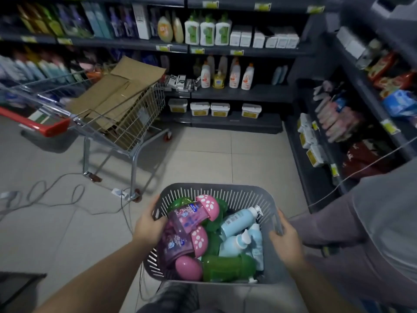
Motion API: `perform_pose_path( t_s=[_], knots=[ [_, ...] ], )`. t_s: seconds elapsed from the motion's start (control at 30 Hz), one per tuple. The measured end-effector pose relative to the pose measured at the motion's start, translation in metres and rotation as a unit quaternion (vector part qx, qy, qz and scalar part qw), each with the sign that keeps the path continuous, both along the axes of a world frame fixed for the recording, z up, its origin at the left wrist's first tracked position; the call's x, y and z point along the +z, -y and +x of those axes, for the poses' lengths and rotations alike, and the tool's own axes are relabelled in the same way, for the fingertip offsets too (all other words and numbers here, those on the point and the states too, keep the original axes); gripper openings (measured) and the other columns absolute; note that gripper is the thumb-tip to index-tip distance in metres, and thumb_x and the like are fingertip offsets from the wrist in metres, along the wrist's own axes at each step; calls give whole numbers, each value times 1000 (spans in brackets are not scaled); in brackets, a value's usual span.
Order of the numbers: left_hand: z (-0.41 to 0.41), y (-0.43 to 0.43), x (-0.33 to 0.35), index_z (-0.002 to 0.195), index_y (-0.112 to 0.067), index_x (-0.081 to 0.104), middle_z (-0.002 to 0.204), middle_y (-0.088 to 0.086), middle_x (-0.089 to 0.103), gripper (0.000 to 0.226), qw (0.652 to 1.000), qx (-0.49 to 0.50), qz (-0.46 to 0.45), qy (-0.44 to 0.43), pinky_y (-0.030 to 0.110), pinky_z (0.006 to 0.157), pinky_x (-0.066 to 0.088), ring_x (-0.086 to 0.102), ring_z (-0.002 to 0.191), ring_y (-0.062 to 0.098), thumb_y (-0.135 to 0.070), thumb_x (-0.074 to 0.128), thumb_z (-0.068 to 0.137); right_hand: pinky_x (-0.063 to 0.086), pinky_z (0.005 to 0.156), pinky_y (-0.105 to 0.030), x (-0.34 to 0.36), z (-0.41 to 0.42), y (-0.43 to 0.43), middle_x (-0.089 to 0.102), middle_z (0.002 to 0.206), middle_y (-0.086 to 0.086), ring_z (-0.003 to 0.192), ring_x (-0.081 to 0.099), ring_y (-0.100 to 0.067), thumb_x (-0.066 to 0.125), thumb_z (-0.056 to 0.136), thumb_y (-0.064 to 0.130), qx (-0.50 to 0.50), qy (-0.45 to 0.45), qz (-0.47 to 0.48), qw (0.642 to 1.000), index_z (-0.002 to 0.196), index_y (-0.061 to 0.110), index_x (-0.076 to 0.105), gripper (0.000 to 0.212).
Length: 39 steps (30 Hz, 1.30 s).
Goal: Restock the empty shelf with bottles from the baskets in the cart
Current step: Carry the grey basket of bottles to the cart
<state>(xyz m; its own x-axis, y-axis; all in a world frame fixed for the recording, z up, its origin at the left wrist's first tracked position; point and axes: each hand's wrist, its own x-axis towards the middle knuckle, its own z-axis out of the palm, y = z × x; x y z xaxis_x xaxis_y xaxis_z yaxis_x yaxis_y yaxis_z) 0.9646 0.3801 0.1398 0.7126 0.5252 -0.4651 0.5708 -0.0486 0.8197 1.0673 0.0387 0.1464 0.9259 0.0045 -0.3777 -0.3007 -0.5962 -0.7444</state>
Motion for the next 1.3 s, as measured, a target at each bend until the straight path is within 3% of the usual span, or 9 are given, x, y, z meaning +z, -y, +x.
perform_pose_path(
  t_s=[0.2,0.33,0.5,0.7,0.87,1.0,1.1,1.2,1.3],
  knots=[
    [82,-51,-18,138,-53,38,108,4,71,69,999,8,-37,-18,47,72,61,74,78,21,-15,66,88,56,78,-34,1,82,-51,71,96,11,89,70,-21,56,85,6,-21,-12,-19,1000,143,42,46,69],
    [144,-91,-12,141,-52,35,107,2,69,72,999,2,-42,-10,44,61,61,73,69,22,-6,60,92,55,78,-34,8,139,-93,70,106,10,85,66,-11,60,86,18,7,-3,-49,999,136,53,44,63],
    [207,-143,1,144,-52,31,131,-3,55,78,1000,-11,-25,11,41,55,59,73,74,26,2,53,93,48,79,-32,18,197,-137,66,116,4,93,63,-19,62,89,31,14,9,-77,997,146,51,32,67],
    [263,-188,18,149,-42,28,124,-7,43,74,1000,10,-8,9,36,49,56,69,65,29,5,47,95,53,92,-38,31,279,-190,67,124,9,108,64,-20,60,86,33,38,21,-51,998,141,50,39,61],
    [306,-217,11,141,-55,32,120,-9,53,75,998,61,-20,-6,57,63,59,73,77,33,2,48,94,54,88,-35,18,359,-227,67,121,8,99,65,-16,60,83,19,75,4,-29,997,144,43,43,68],
    [344,-240,-10,131,-68,35,136,1,55,78,993,117,-12,-10,64,62,56,72,83,41,-2,50,93,52,62,-35,7,426,-259,72,88,1,62,60,-21,56,82,5,109,-2,-29,994,146,35,46,71],
    [378,-253,9,130,-68,38,122,5,64,74,989,143,-2,-35,58,60,58,73,73,33,-6,52,92,52,58,-38,10,475,-283,71,94,-7,68,65,-30,57,84,0,140,-7,-13,990,147,31,44,72],
    [410,-264,31,135,-58,41,112,6,67,69,982,185,-21,-21,50,61,61,74,72,27,-4,51,92,39,46,-26,22,527,-311,64,84,13,48,48,-19,56,87,-2,169,-10,16,986,148,29,42,70],
    [435,-278,47,133,-55,46,107,1,71,69,972,228,-47,17,51,66,61,75,78,27,-1,53,91,55,64,-34,32,588,-350,68,96,15,81,70,-34,62,91,1,214,-25,36,976,147,32,44,67]
  ],
)
